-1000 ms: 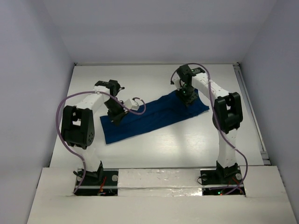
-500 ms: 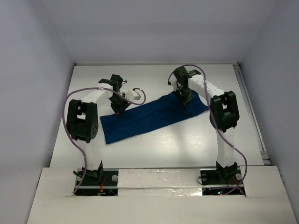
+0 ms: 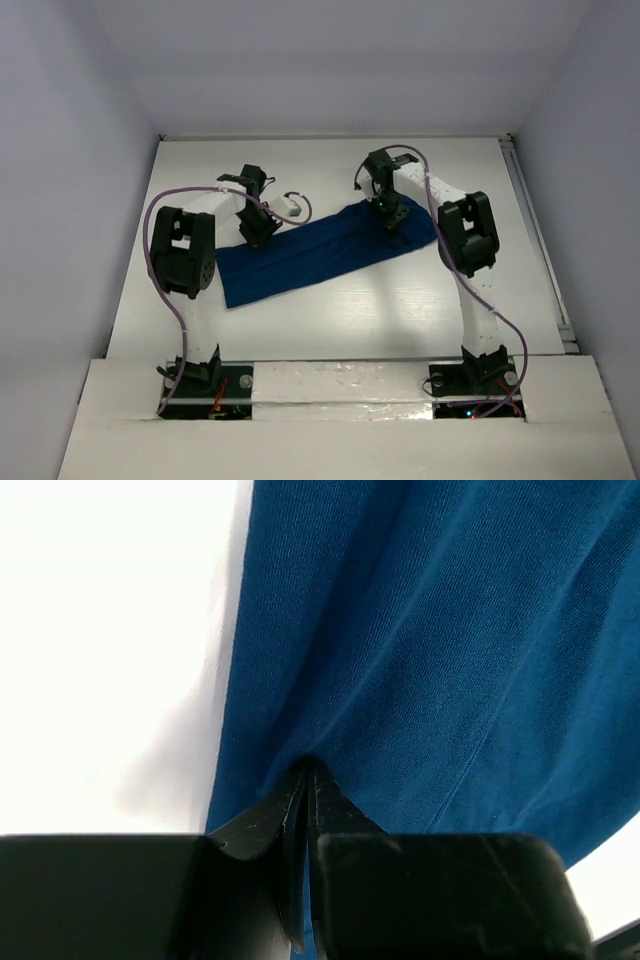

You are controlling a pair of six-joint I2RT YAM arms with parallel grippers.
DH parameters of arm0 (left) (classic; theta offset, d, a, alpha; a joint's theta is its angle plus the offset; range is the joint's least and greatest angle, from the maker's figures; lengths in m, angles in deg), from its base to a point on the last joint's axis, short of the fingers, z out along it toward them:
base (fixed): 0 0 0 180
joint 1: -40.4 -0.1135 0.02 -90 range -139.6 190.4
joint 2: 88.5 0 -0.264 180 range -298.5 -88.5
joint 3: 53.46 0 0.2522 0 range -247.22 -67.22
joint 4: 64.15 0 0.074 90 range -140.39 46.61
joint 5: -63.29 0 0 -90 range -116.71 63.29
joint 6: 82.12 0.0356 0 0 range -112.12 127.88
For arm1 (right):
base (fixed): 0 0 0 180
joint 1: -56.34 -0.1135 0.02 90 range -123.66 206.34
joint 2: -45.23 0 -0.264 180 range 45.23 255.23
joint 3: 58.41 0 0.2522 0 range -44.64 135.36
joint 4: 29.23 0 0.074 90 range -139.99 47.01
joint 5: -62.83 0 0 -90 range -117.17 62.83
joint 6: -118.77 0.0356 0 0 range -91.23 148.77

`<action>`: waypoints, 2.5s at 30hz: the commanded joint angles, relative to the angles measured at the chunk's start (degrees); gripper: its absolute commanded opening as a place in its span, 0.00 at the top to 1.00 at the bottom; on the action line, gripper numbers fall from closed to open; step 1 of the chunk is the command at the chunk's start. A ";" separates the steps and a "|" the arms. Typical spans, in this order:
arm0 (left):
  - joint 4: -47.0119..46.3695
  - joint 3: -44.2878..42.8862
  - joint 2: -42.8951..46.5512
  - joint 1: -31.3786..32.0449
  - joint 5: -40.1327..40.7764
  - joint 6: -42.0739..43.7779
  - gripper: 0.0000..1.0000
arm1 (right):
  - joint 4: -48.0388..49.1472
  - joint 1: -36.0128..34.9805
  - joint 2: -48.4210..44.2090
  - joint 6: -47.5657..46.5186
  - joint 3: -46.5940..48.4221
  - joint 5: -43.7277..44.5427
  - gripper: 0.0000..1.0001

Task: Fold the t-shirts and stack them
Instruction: Rotate the tshirt 90 degrees

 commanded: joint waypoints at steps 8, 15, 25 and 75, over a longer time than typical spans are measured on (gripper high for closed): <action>2.67 12.61 -0.46 0.08 2.15 6.30 1.00 | -7.11 -0.57 10.27 -0.56 17.76 2.65 0.87; 11.89 13.25 0.52 0.61 -5.76 15.17 1.00 | -6.86 -0.57 15.46 -0.73 29.82 2.22 0.84; 23.50 7.79 -0.98 14.31 -19.12 24.94 0.94 | -2.56 -0.57 14.85 -1.35 34.93 -0.86 0.78; -6.47 -58.39 -32.44 20.56 -10.95 -25.76 1.00 | 18.02 19.64 -51.95 4.10 -21.94 -14.66 1.00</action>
